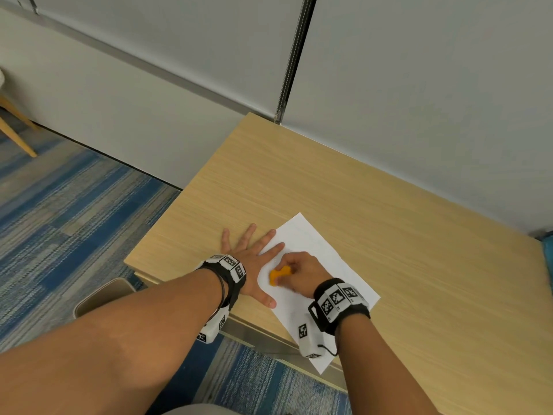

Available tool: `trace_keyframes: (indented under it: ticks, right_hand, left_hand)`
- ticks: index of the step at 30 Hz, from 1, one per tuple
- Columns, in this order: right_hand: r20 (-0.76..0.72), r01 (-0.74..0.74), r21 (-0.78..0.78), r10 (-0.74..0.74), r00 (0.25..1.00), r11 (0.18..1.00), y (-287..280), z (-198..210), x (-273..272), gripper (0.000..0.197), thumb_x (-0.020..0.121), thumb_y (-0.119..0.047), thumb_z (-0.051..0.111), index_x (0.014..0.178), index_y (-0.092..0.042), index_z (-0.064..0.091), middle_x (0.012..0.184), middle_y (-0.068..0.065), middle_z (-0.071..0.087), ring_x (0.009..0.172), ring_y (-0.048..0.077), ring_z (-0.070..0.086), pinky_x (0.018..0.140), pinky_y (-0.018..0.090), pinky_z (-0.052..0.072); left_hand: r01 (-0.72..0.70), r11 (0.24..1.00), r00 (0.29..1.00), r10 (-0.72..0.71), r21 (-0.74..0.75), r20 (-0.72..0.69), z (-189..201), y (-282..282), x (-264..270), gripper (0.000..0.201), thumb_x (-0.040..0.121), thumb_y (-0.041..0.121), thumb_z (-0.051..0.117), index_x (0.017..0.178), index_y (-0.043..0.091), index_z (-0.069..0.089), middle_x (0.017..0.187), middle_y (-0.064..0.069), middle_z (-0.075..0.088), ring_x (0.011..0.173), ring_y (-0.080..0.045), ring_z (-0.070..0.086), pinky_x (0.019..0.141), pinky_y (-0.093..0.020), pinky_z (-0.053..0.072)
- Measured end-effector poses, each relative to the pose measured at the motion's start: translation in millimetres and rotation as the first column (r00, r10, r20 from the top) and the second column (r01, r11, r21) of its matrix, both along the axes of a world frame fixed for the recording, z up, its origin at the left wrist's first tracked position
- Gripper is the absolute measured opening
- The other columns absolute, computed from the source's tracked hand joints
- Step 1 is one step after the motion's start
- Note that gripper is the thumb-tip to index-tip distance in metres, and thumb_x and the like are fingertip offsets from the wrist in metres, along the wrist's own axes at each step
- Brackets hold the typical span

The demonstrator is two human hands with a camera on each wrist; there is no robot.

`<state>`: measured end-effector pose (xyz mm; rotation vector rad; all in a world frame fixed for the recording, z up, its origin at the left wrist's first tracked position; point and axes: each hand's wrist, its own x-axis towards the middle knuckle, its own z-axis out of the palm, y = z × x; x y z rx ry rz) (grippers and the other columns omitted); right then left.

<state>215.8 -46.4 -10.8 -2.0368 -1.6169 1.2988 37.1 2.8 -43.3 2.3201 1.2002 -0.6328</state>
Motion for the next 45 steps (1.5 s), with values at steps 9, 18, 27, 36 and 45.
trace_keyframes:
  ticks: [9,18,27,36,45]
  right_hand:
    - [-0.005,-0.007,0.020,0.007,1.000,1.000,-1.1,-6.3,-2.9,0.017,0.080,-0.026,0.082,0.091,-0.017,0.072,0.073,-0.004,0.059,0.067,0.013,0.054,0.069,0.027,0.047]
    - [0.019,-0.119,-0.048,0.120,0.993,0.992,0.7,-2.3,0.5,0.015,0.077,-0.024,0.082,0.082,-0.029,0.069,0.079,-0.004,0.063,0.072,0.012,0.057,0.075,0.031,0.051]
    - [0.006,-0.080,0.023,0.080,0.997,0.997,-5.9,-7.1,2.8,0.014,0.079,-0.023,0.082,0.083,-0.026,0.069,0.072,-0.004,0.058,0.064,0.012,0.053,0.070,0.028,0.047]
    - [-0.318,0.472,0.050,-0.434,0.843,0.880,-10.1,-20.8,29.3,0.017,0.090,-0.017,0.076,0.096,-0.008,0.064,0.068,0.008,0.065,0.057,0.020,0.060,0.057,0.029,0.050]
    - [-0.441,0.861,0.027,-0.767,0.466,0.508,-18.1,-35.7,12.2,0.014,0.090,-0.022,0.073,0.088,-0.014,0.062,0.061,0.001,0.063,0.059,0.023,0.058,0.070,0.041,0.054]
  left_hand:
    - [0.008,1.000,1.000,-0.008,0.001,0.002,0.1,0.0,-0.4,0.144,0.045,0.104,0.056,0.146,0.055,-0.036,0.153,0.019,-0.051,0.143,-0.031,-0.048,0.101,-0.083,-0.020]
    - [-0.001,1.000,1.000,0.001,0.008,0.022,-1.7,-0.7,-1.7,0.145,0.044,0.104,0.057,0.148,0.056,-0.033,0.155,0.019,-0.048,0.143,-0.029,-0.048,0.102,-0.082,-0.022]
    - [0.004,1.000,1.000,-0.004,0.015,0.022,-0.5,-1.0,-1.8,0.143,0.046,0.103,0.056,0.148,0.055,-0.032,0.156,0.018,-0.048,0.143,-0.030,-0.047,0.102,-0.083,-0.021]
    - [-0.023,0.998,0.997,0.019,0.051,0.078,-4.4,-1.5,-4.7,0.139,0.048,0.099,0.060,0.148,0.059,-0.028,0.149,0.012,-0.058,0.143,-0.029,-0.048,0.106,-0.080,-0.018]
    - [-0.173,0.981,0.913,0.126,0.089,0.389,-4.7,-6.6,-14.9,0.072,0.071,0.072,0.075,0.134,0.055,0.046,0.168,0.015,-0.004,0.154,-0.029,-0.025,0.118,-0.064,-0.020]
